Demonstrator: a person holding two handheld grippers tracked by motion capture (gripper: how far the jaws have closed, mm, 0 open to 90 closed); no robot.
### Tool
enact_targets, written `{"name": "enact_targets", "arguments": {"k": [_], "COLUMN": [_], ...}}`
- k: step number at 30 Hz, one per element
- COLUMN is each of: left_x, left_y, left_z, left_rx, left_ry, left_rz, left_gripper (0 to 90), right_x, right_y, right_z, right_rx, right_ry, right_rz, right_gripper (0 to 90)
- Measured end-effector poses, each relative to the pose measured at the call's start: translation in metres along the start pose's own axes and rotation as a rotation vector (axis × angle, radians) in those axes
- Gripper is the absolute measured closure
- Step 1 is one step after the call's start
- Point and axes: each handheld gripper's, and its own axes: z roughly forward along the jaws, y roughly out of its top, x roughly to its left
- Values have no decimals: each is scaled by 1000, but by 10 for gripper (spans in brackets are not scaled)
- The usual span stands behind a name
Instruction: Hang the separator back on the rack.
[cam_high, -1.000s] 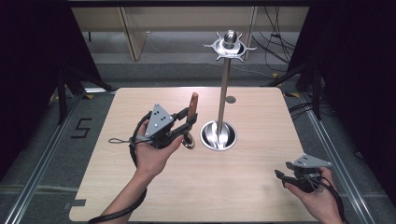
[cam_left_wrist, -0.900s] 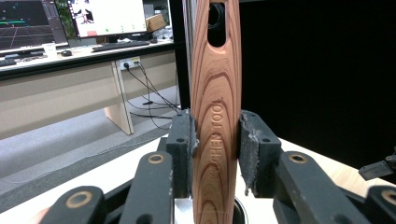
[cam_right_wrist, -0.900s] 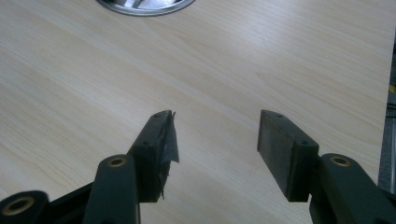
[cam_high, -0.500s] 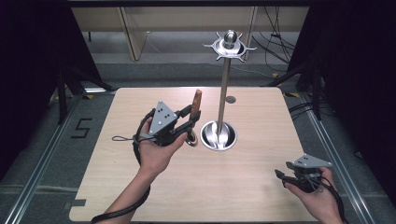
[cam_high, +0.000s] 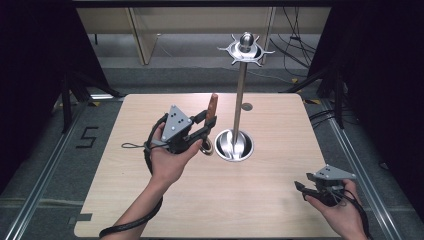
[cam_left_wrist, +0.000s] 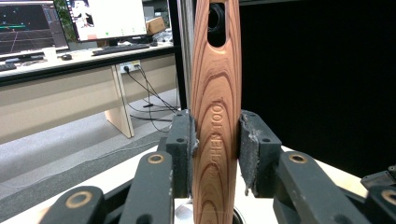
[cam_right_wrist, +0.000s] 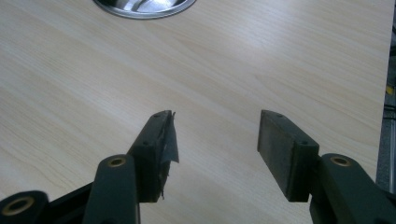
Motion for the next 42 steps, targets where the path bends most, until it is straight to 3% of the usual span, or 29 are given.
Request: {"name": "enact_targets", "arguments": {"k": [5, 6, 10, 13, 14, 25, 27, 32, 34, 36, 37, 39, 42], "left_x": [-2, -1, -2, -2, -2, -2, -2, -2, -1, -1, -1, 0, 0], "left_y": [3, 4, 6, 8, 8, 13, 13, 15, 15, 16, 17, 18, 20], "left_z": [2, 3, 5, 6, 7, 10, 10, 11, 12, 13, 13, 14, 15], "left_rx": [5, 0, 8, 7, 7, 1, -3, -2, -2, -5, -3, -8, -10], "left_ry": [-2, 1, 1, 3, 3, 5, 4, 5, 6, 7, 6, 9, 10], "left_rz": [-7, 2, -3, 0, 3, 1, 0, -2, 1, -2, 4, 4, 3], "left_gripper": [670, 670, 670, 669, 669, 669, 669, 669, 669, 669, 669, 669, 669], "right_x": [1, 0, 3, 2, 0, 2, 0, 2, -1, -1, 2, 2, -1], "right_y": [0, 0, 0, 0, 0, 0, 0, 1, 0, 0, 1, 1, 0], "right_z": [0, 0, -1, 0, 0, -1, -1, -2, -1, -1, -2, -2, -1], "right_rx": [7, 2, 14, 4, 0, 1, -7, -5, -18, -16, -4, -5, -20], "right_ry": [7, 3, 6, 3, 1, -6, -9, -3, -11, -9, -3, -5, -12], "right_rz": [22, -3, 30, 19, -6, 28, 4, 38, -4, -2, 40, 37, -7], "right_gripper": [460, 460, 460, 459, 457, 458, 459, 458, 458, 458, 458, 458, 458]}}
